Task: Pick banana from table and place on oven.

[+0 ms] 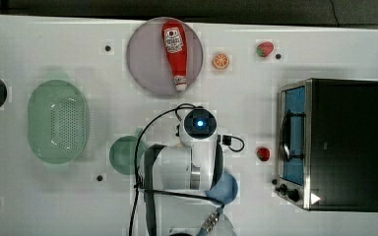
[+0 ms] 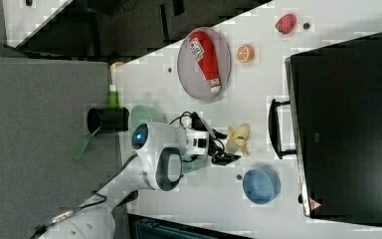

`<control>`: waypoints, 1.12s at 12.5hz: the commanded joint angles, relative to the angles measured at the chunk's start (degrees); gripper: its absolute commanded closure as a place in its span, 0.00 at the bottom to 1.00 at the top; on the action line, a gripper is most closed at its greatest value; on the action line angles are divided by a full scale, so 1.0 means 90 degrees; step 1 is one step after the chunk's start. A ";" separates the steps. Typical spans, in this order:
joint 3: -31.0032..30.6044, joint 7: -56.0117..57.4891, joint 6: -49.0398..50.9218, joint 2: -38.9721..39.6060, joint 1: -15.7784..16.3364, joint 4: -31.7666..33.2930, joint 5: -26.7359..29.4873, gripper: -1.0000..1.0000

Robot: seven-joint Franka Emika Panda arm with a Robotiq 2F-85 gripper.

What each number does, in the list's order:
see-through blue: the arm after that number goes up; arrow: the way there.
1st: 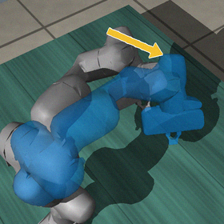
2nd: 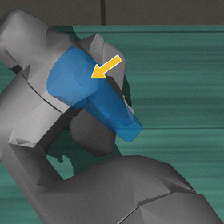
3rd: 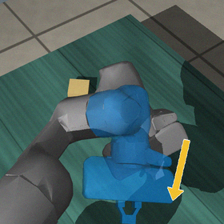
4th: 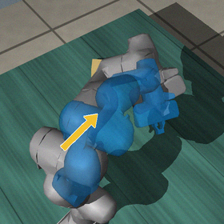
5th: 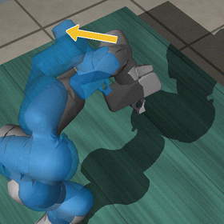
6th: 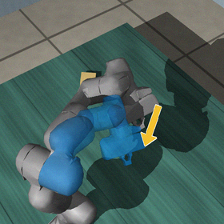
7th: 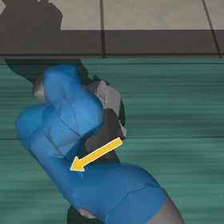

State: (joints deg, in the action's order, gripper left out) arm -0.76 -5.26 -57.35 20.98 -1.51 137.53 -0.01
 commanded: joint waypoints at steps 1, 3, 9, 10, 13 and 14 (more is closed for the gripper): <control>-0.0037 -0.0195 -0.0451 -0.0125 0.0093 0.0016 -0.0038 0.04; -0.0040 -0.0195 -0.0557 -0.0082 0.0098 0.0022 -0.0038 0.29; -0.0058 -0.0195 -0.0633 -0.0180 0.0108 0.0010 -0.0038 0.79; -0.0071 -0.0195 -0.0629 -0.0333 0.0108 0.0007 -0.0038 0.79; -0.0111 -0.0195 -0.0331 -0.1216 0.0107 -0.0036 -0.0038 0.79; -0.0109 -0.0195 -0.0007 -0.1576 0.0103 -0.0122 -0.0038 0.79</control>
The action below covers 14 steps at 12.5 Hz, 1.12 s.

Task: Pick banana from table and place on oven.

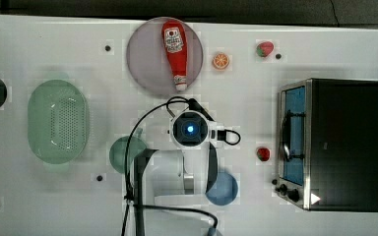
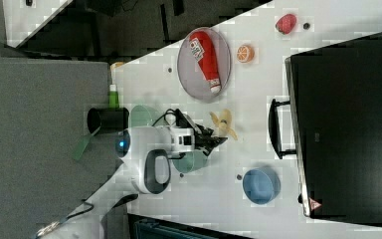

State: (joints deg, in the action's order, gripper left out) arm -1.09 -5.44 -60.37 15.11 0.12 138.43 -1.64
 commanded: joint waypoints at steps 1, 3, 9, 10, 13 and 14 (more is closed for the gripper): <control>-0.0071 -0.0174 0.0808 -0.1287 -0.0081 -0.0349 0.0143 0.79; -0.0061 -0.0174 0.2139 -0.1948 -0.0087 -0.0741 0.0142 0.79; 0.0435 -0.0155 0.5525 -0.2754 -0.0152 -0.2762 0.0137 0.79; 0.0624 -0.0070 0.5724 -0.2693 -0.0176 -0.3028 0.0126 0.79; 0.1419 0.0905 0.5811 -0.2376 -0.0267 -0.3437 0.0000 0.79; 0.1738 0.1448 0.5771 -0.2211 -0.0289 -0.3517 -0.0071 0.79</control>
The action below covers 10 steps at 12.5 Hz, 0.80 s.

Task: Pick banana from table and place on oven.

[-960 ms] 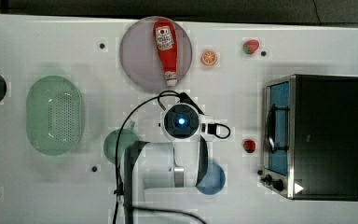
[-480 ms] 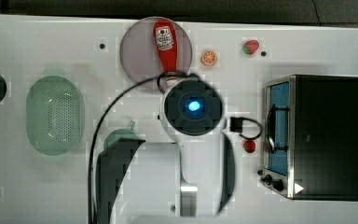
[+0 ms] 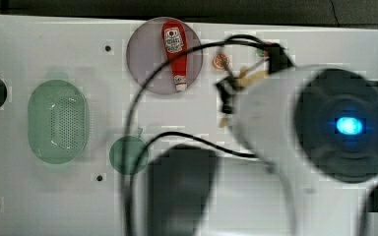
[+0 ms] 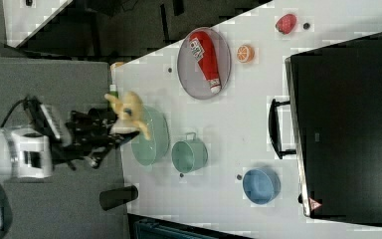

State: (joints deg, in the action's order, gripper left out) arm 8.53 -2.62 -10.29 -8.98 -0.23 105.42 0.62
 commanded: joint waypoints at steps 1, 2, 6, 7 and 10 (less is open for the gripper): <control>0.0993 0.1695 0.0120 0.0651 -0.0268 0.0083 -0.0391 0.79; 0.1325 0.2224 -0.0061 0.0839 -0.0287 0.0050 -0.0431 0.79; 0.2497 0.4432 -0.1368 0.1677 -0.0313 0.0042 -0.0430 0.79; 0.2712 0.4909 -0.1661 0.1880 -0.0316 0.0037 -0.0409 0.79; 0.3084 0.5407 -0.2030 0.2344 -0.0345 0.0028 -0.0011 0.79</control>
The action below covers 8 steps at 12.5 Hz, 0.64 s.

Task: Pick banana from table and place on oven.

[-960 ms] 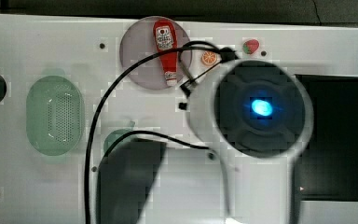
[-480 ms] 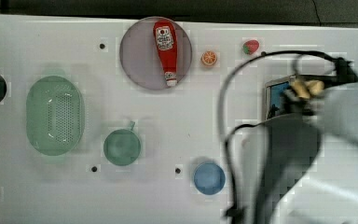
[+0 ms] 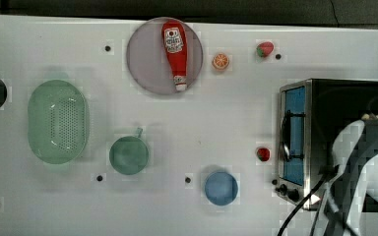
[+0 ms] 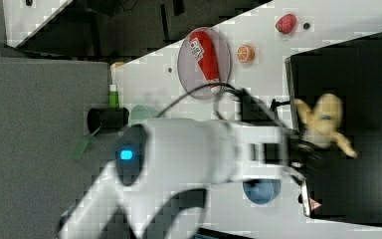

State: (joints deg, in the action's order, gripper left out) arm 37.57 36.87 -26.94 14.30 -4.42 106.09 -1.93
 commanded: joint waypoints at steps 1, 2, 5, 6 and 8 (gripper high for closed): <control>-0.0126 0.1019 -0.0170 -0.0146 0.0101 -0.0048 0.0444 0.79; -0.0125 0.1030 -0.0215 -0.0077 0.0078 -0.0054 0.0460 0.75; -0.0139 0.1386 -0.0402 -0.0051 0.0091 -0.0085 0.0460 0.43; -0.0138 0.1389 -0.0374 -0.0068 0.0095 -0.0105 0.0460 0.31; -0.0159 0.1387 -0.0364 -0.0127 0.0128 -0.0148 0.0460 0.08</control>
State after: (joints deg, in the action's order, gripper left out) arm 36.98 45.80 -30.47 14.91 -3.00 106.25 2.19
